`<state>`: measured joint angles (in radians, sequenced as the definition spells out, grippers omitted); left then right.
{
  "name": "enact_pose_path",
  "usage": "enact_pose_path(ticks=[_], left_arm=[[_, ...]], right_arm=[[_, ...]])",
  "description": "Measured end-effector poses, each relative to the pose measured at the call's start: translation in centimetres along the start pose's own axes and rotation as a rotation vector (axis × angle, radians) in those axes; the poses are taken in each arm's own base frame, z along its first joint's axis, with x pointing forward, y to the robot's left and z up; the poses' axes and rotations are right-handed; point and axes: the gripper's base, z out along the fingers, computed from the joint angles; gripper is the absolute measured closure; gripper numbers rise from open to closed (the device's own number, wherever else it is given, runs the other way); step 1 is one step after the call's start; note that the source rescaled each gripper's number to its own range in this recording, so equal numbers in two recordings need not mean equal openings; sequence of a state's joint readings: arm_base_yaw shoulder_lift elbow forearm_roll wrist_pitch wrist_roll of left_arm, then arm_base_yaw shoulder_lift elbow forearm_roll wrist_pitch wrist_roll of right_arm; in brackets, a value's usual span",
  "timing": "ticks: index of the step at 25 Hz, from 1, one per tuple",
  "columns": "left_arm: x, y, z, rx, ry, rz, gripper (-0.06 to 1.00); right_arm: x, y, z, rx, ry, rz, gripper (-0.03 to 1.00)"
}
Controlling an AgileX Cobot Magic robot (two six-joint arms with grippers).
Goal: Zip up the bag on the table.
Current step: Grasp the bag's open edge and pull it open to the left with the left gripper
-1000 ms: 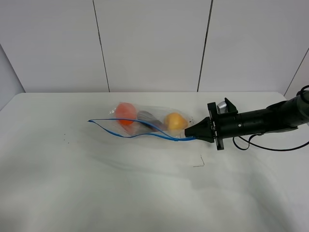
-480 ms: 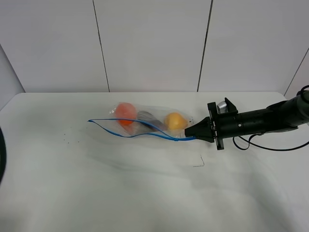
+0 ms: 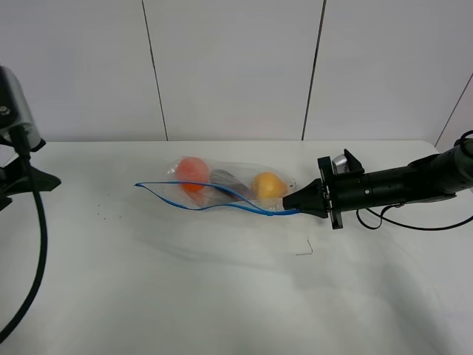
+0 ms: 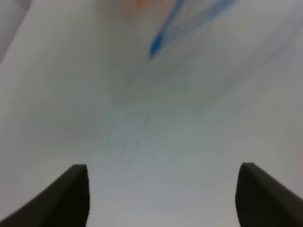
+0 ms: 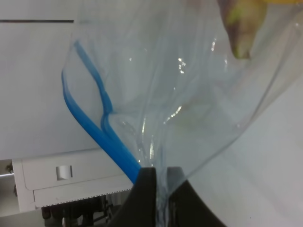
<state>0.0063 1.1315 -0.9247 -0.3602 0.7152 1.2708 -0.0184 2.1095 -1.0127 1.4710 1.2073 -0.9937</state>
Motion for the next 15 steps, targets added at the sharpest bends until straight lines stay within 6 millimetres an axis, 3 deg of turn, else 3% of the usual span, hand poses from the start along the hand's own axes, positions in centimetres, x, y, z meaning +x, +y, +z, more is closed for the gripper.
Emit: enact_pose_path(ticks=[6, 15], left_arm=[[-3.3, -1.0, 2.2, -0.019, -0.133, 0.06, -0.01], [-10.3, -7.3, 6.9, 0.064, -0.318, 0.163, 0.0]], right_arm=[[0.0, 0.0, 0.0, 0.0, 0.0, -0.001, 0.97], [0.0, 0.0, 0.0, 0.0, 0.0, -0.001, 0.97]])
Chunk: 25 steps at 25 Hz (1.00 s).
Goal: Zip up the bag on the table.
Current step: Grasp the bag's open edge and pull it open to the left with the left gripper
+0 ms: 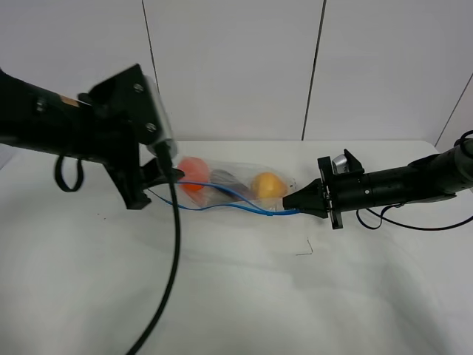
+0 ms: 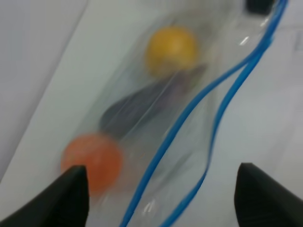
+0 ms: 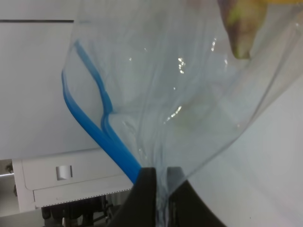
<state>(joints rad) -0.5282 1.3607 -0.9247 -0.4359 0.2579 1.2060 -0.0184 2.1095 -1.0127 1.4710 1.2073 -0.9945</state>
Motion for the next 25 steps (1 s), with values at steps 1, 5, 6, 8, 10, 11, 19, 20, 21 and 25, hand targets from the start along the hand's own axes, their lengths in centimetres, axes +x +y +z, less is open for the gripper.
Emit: enact_pose_path(ticks=[1, 5, 6, 8, 10, 11, 19, 20, 21, 25], left_arm=[[-0.4, -0.6, 0.9, 0.006, -0.011, 0.008, 0.0], [-2.2, -3.6, 4.3, 0.004, -0.068, 0.035, 0.0], [-2.5, -4.4, 5.1, 0.007, -0.078, 0.047, 0.0], [-3.1, -5.8, 6.5, -0.008, -0.103, 0.068, 0.0], [-3.4, -7.3, 7.9, -0.005, -0.114, 0.088, 0.0], [-3.5, -7.9, 8.4, -0.012, -0.122, 0.096, 0.0], [-2.5, -10.4, 12.6, -0.14, -0.152, 0.119, 0.0], [-2.4, -10.4, 12.9, -0.16, -0.158, 0.113, 0.0], [-2.2, -10.4, 13.2, -0.175, -0.161, 0.106, 0.0], [-1.9, -10.6, 13.8, -0.218, -0.183, 0.092, 0.0]], right_arm=[[0.0, 0.0, 0.0, 0.0, 0.0, 0.0, 0.97], [0.0, 0.0, 0.0, 0.0, 0.0, 0.0, 0.97], [0.0, 0.0, 0.0, 0.0, -0.001, 0.0, 0.97], [0.0, 0.0, 0.0, 0.0, -0.001, 0.004, 0.97], [0.0, 0.0, 0.0, -0.001, -0.002, 0.008, 0.97], [0.0, 0.0, 0.0, -0.002, -0.003, 0.01, 0.97], [-0.4, 0.3, 0.0, -0.032, -0.046, 0.083, 0.97], [-0.5, 0.3, 0.0, -0.034, -0.048, 0.087, 0.97], [-0.5, 0.3, 0.0, -0.035, -0.05, 0.09, 0.97], [-0.5, 0.3, 0.0, -0.038, -0.054, 0.094, 0.97]])
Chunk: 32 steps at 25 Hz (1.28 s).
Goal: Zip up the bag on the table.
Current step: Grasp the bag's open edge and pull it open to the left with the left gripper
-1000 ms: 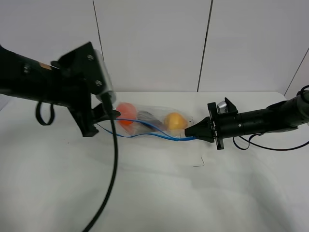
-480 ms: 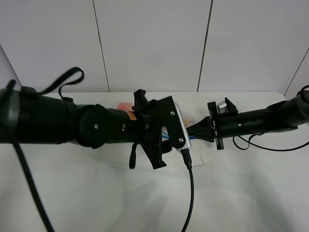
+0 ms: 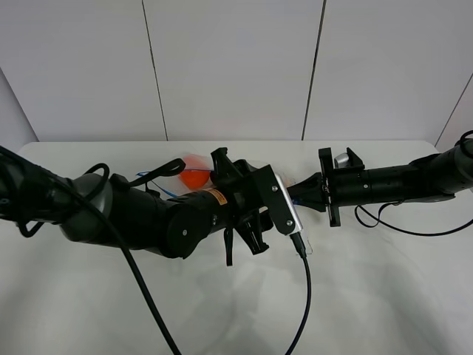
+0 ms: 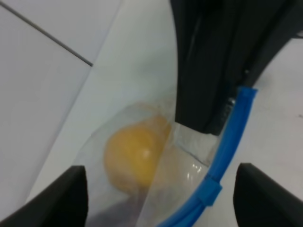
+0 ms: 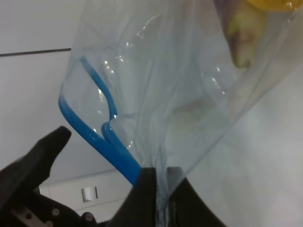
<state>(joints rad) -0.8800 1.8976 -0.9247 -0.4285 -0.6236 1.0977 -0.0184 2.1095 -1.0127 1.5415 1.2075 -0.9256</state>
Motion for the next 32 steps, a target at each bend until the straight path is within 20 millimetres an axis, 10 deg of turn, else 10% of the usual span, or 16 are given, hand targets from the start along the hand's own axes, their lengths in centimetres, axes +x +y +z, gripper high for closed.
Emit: enact_pose_path(ticks=[12, 32], left_arm=[[1.0, -1.7, 1.0, 0.018, -0.032, 0.08, 0.17], [1.1, -1.8, 1.3, -0.012, -0.048, 0.087, 0.93]], right_arm=[[-0.2, 0.2, 0.0, -0.018, -0.024, 0.018, 0.97], [-0.3, 0.2, 0.0, -0.023, -0.03, 0.024, 0.97]])
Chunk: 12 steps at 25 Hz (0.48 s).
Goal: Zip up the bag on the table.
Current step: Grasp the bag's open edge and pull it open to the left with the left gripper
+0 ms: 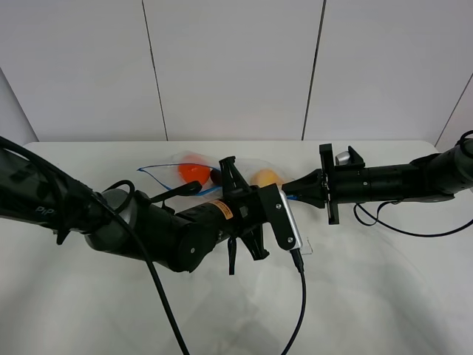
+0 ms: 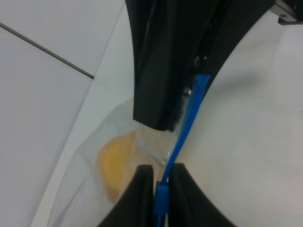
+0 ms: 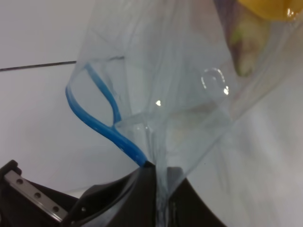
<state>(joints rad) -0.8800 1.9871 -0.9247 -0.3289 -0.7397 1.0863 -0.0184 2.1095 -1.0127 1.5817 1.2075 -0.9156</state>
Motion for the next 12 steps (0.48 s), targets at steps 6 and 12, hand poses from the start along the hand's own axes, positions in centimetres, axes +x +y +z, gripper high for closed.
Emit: enact_pose_path(ticks=[6, 12], left_arm=[[-0.01, 0.02, 0.0, -0.002, -0.001, 0.0, 0.94], [0.02, 0.44, -0.01, -0.048, 0.003, 0.04, 0.94]], right_arm=[[0.0, 0.01, 0.0, -0.001, 0.0, 0.0, 0.97], [-0.08, 0.17, 0.0, -0.018, -0.008, 0.01, 0.97]])
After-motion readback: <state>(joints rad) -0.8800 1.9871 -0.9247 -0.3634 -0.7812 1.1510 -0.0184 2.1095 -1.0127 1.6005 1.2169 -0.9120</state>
